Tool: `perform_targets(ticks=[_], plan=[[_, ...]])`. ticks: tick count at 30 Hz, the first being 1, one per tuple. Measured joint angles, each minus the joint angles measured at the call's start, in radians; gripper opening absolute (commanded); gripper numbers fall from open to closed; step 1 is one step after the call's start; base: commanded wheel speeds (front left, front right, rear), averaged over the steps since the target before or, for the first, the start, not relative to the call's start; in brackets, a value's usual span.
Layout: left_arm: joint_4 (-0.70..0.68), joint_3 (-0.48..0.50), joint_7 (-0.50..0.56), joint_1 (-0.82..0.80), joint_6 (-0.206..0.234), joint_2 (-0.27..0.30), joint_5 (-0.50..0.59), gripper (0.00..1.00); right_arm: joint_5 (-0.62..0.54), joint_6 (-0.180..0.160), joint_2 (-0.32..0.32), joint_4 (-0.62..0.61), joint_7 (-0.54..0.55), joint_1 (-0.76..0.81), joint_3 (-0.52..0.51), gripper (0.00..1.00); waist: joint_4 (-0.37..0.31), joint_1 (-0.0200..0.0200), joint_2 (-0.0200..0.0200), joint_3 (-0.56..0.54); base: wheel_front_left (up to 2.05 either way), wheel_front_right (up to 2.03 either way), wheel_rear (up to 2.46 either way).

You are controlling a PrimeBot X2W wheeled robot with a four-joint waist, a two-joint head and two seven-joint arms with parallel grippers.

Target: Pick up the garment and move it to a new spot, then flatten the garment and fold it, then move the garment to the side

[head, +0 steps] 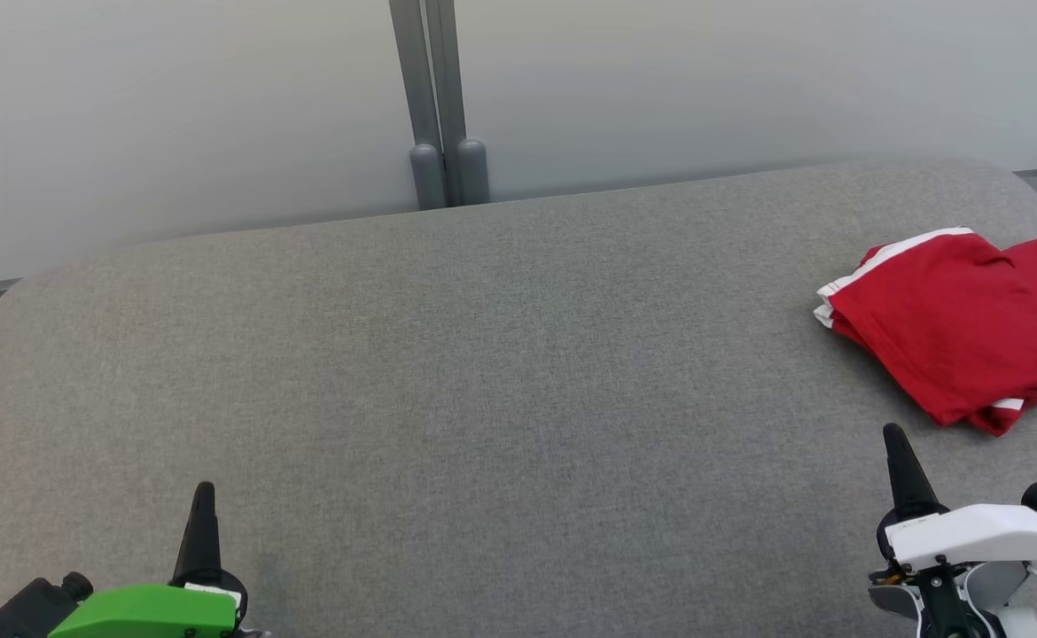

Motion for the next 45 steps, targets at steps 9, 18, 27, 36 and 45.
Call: perform_targets(ticks=[9, 18, 27, 36, 45], plan=[[-0.003, 0.008, 0.024, -0.019, 0.000, 0.000, -0.078, 0.00, 0.104, 0.000, -0.001, -0.001, 0.023, -0.011, 0.000, 0.00, 0.005, 0.0000, 0.0000, 0.003, 0.00, 0.00, 0.00], [-0.005, 0.016, 0.047, -0.037, 0.000, 0.001, -0.157, 0.00, 0.201, 0.000, -0.001, -0.002, 0.045, -0.021, 0.000, 0.00, 0.011, 0.0000, 0.0000, 0.006, 0.00, 0.00, 0.00], [-0.007, 0.023, 0.068, -0.052, 0.000, 0.001, -0.229, 0.00, 0.290, 0.000, -0.002, -0.003, 0.067, -0.031, 0.000, 0.00, 0.016, 0.0000, 0.0000, 0.009, 0.00, 0.00, 0.00], [-0.010, 0.029, 0.088, -0.069, -0.003, 0.002, -0.297, 0.00, 0.372, 0.000, -0.002, -0.004, 0.087, -0.040, 0.000, 0.00, 0.022, 0.0000, 0.0000, 0.013, 0.00, 0.00, 0.00], [-0.013, 0.034, 0.106, -0.083, -0.003, 0.002, -0.357, 0.00, 0.450, 0.000, -0.003, -0.005, 0.103, -0.050, 0.000, 0.00, 0.027, 0.0000, 0.0000, 0.016, 0.00, 0.00, 0.00]])
